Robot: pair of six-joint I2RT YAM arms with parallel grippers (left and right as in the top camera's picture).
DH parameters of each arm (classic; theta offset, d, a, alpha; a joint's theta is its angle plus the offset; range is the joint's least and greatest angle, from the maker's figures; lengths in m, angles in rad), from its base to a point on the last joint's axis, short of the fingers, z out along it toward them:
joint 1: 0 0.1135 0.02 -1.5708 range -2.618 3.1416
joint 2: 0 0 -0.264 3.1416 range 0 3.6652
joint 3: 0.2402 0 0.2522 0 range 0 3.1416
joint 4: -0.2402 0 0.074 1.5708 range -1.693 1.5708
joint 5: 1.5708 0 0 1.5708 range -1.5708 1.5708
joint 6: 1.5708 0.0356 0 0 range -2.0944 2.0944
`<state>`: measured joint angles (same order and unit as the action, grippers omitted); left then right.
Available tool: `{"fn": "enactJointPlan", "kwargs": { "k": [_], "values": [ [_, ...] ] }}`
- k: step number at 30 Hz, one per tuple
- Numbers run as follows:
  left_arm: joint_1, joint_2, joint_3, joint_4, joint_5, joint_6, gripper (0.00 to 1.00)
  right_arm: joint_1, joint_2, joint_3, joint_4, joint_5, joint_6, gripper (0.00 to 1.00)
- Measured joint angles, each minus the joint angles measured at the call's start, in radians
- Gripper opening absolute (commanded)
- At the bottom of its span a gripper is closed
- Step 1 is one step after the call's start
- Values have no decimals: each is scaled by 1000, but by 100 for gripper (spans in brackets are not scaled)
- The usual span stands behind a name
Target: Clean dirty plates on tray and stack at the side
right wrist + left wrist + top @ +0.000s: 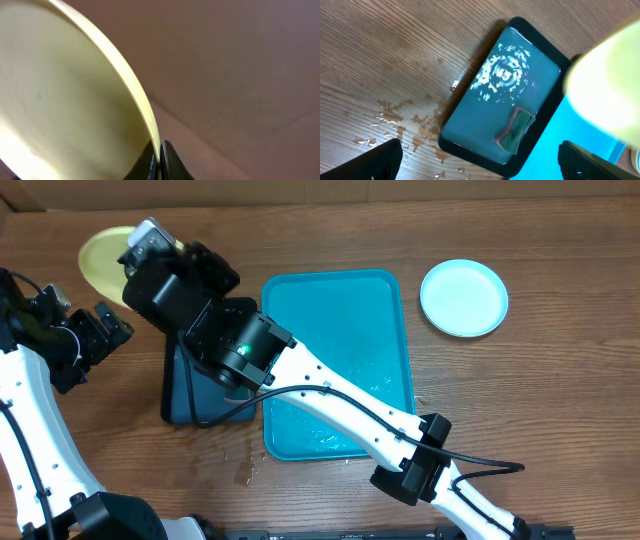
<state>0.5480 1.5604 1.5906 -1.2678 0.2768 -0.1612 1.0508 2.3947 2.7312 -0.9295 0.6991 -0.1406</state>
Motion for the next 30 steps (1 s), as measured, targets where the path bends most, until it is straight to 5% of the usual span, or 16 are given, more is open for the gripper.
{"fn": "enactJointPlan", "kwargs": {
  "k": [12, 22, 30],
  "values": [
    [0, 0, 0, 0, 0, 0, 100, -169, 0, -35, -336, -454, 443, 4],
    [0, 0, 0, 0, 0, 0, 100, -428, 0, -54, -393, -790, 538, 4],
    [0, 0, 0, 0, 0, 0, 100, -840, 0, -53, -596, -934, 542, 4]
  ]
}}
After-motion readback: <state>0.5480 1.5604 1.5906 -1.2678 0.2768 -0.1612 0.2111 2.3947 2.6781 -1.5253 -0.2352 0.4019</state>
